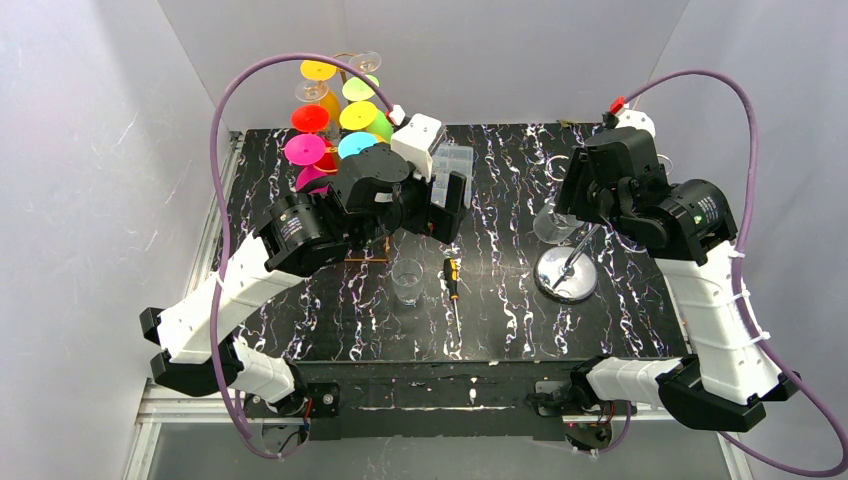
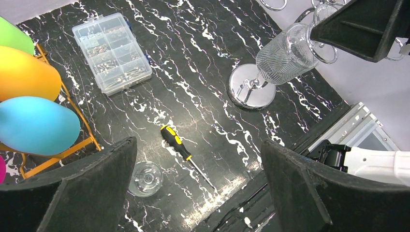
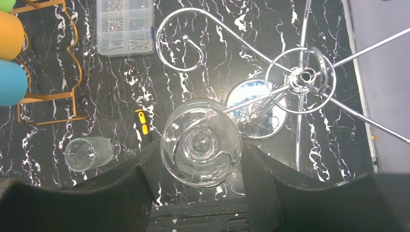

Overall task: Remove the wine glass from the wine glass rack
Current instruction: Pick up the wine glass from the wine rack.

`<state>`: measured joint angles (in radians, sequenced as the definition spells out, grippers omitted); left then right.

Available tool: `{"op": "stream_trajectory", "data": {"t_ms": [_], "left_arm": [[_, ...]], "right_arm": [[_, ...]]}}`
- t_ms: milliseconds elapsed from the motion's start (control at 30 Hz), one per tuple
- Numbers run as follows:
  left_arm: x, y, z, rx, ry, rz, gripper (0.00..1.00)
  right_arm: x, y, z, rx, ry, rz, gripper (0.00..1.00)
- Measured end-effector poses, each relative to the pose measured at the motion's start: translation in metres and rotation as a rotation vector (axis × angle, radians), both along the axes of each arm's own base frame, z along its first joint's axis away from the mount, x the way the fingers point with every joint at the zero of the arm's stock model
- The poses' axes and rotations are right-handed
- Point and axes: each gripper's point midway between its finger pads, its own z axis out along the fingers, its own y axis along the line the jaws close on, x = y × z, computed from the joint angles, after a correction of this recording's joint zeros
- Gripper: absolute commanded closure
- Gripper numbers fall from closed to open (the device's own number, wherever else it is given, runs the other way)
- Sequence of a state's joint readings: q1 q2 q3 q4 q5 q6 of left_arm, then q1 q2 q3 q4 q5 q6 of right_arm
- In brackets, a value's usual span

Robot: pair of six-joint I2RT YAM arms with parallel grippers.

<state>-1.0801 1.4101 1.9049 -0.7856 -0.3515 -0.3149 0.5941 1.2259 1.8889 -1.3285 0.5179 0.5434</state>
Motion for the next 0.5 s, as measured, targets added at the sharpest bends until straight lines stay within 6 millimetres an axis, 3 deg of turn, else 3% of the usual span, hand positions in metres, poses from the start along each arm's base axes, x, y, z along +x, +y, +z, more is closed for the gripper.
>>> {"op": "stream_trajectory", "data": {"t_ms": [500], "left_arm": [[0.000,0.000,0.000,0.000,0.000,0.000,0.01]], "right_arm": [[-0.005,-0.012,0.001,-0.027,-0.009,-0.035,0.66]]}}
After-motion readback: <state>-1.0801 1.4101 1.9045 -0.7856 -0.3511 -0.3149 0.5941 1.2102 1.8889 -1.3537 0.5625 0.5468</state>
